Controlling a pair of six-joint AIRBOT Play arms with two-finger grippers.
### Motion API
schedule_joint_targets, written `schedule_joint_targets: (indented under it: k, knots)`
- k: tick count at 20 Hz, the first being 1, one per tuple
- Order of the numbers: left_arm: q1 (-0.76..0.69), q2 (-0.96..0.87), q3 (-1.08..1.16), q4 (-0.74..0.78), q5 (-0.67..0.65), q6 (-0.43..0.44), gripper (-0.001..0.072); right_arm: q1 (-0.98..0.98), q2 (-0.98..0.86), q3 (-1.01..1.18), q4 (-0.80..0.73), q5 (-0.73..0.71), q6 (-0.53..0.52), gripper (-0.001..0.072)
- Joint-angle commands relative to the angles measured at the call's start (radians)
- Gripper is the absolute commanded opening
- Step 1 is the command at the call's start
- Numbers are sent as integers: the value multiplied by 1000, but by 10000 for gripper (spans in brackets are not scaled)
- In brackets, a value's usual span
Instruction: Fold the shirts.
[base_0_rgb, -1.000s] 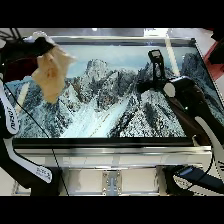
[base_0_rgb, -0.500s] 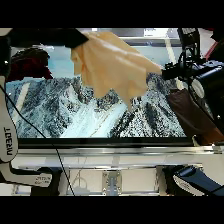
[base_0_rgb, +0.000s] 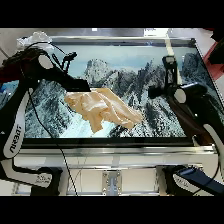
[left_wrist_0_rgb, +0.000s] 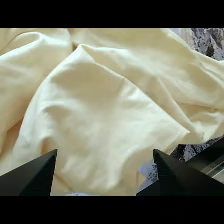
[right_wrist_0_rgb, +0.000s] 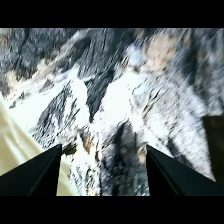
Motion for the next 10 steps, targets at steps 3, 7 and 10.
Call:
schedule_joint_targets:
  k: [3, 7, 10]
  knots:
    - [-1, -7, -21, 44, 18, -15, 706, -195, -227, -154, 533, -36, -288, 609]
    - [-1, -7, -21, 45, 41, -15, 705, -229, -332, -154, 739, 42, -497, 609]
    - [-1, -7, -21, 45, 46, -16, 705, -218, -336, -154, 752, 69, -550, 609]
